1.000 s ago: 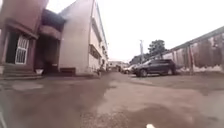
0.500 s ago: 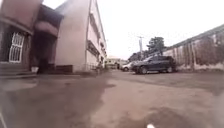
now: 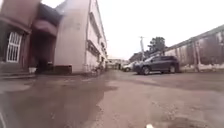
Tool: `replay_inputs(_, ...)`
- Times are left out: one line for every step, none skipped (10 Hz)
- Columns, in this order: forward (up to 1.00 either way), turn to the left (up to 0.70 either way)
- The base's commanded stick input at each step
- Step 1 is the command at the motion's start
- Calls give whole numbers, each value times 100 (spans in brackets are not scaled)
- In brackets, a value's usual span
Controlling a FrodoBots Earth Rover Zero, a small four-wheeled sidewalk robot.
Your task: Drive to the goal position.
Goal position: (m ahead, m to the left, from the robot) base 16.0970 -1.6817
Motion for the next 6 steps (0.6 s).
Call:
replay_inputs(70,-10)
replay_inputs(70,-25)
replay_inputs(70,-15)
replay_inputs(70,0)
replay_inputs(70,0)
replay_inputs(70,0)
